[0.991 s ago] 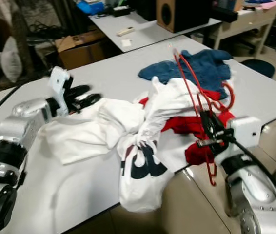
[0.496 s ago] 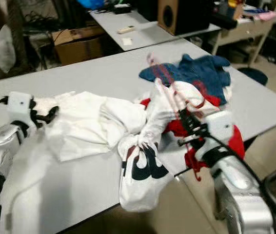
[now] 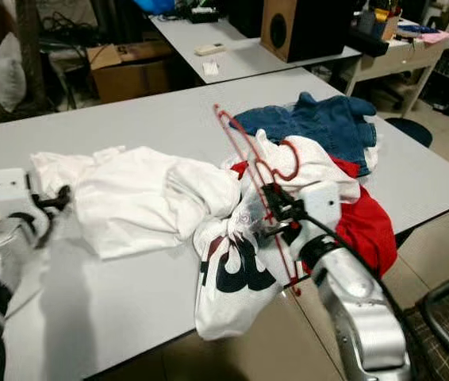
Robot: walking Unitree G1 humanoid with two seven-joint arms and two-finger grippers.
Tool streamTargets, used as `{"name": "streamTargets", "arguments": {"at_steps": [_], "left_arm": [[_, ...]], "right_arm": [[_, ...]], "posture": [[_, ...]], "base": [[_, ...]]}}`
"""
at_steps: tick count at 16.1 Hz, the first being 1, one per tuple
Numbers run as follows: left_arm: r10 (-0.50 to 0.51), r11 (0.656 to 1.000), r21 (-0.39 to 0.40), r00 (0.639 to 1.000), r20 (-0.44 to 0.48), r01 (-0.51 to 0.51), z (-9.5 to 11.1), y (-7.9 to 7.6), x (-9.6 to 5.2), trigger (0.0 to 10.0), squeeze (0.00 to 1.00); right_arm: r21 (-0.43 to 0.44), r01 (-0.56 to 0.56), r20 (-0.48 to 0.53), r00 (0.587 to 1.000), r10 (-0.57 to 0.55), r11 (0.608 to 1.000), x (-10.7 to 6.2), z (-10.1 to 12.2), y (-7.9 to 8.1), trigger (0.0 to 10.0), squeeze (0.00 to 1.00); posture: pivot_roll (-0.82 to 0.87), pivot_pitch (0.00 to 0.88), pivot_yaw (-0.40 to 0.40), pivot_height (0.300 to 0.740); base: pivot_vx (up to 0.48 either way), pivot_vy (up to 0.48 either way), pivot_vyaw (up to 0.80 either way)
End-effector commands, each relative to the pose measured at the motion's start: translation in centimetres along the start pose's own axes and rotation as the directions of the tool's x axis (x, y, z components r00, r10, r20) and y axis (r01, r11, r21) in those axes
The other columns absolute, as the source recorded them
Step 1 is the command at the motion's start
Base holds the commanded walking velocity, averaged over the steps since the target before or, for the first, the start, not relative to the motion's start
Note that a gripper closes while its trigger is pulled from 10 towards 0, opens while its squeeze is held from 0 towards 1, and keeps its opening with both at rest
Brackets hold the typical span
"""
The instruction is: Hang hanger
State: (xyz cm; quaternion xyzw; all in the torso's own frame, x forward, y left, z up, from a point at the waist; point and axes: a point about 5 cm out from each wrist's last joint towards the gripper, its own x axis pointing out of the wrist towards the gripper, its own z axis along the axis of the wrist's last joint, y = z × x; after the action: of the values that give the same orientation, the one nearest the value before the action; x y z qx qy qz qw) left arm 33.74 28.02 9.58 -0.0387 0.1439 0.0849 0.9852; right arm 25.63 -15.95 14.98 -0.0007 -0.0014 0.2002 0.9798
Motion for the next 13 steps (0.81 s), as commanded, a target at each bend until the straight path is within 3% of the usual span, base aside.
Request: {"name": "streamTargets", "arguments": {"at_steps": [1,2,3,4,6,13], "left_arm": [[-0.018,0.999,-0.035,1.000,-0.024,0.017,-0.3,-0.4,0.2,10.0,0.00],[-0.060,0.994,-0.096,0.997,-0.040,0.056,-0.3,-1.2,0.5,10.0,0.00],[-0.106,0.988,-0.115,0.993,-0.047,0.100,-0.4,-1.7,0.6,4.7,0.00],[-0.158,0.983,-0.098,0.986,-0.053,0.152,-0.3,-2.2,0.6,0.0,0.00],[-0.215,0.976,-0.064,0.973,-0.079,0.210,-0.5,-2.5,0.6,0.0,0.00],[-0.280,0.956,-0.120,0.954,-0.107,0.268,-1.7,-2.9,0.3,0.0,0.00]], "right_arm": [[-0.009,0.008,0.005,1.000,-0.008,1.000,0.2,0.1,0.0,10.0,0.00],[-0.009,0.006,0.012,1.000,-0.006,1.000,0.2,0.2,0.1,10.0,0.00],[-0.009,0.007,0.014,1.000,-0.007,1.000,0.2,0.1,0.3,10.0,0.00],[-0.011,0.011,0.013,1.000,-0.011,1.000,0.1,0.0,0.4,10.0,0.00],[-0.013,0.018,0.010,1.000,-0.018,1.000,0.1,-0.1,0.3,10.0,0.00],[-0.031,0.001,0.005,1.000,-0.001,1.000,0.4,-0.2,0.5,10.0,0.00]], "posture": [[-0.04,0.000,0.073,0.740],[-0.05,0.000,0.086,0.740],[-0.05,0.000,0.096,0.740],[-0.05,0.000,0.103,0.740],[-0.04,0.000,0.107,0.740],[-0.05,0.000,0.105,0.740]], "base": [[0.000,0.000,0.00],[0.000,0.000,0.00],[0.000,0.000,0.00],[0.000,0.000,0.00],[0.000,0.000,0.00],[0.000,0.000,0.00]]}}
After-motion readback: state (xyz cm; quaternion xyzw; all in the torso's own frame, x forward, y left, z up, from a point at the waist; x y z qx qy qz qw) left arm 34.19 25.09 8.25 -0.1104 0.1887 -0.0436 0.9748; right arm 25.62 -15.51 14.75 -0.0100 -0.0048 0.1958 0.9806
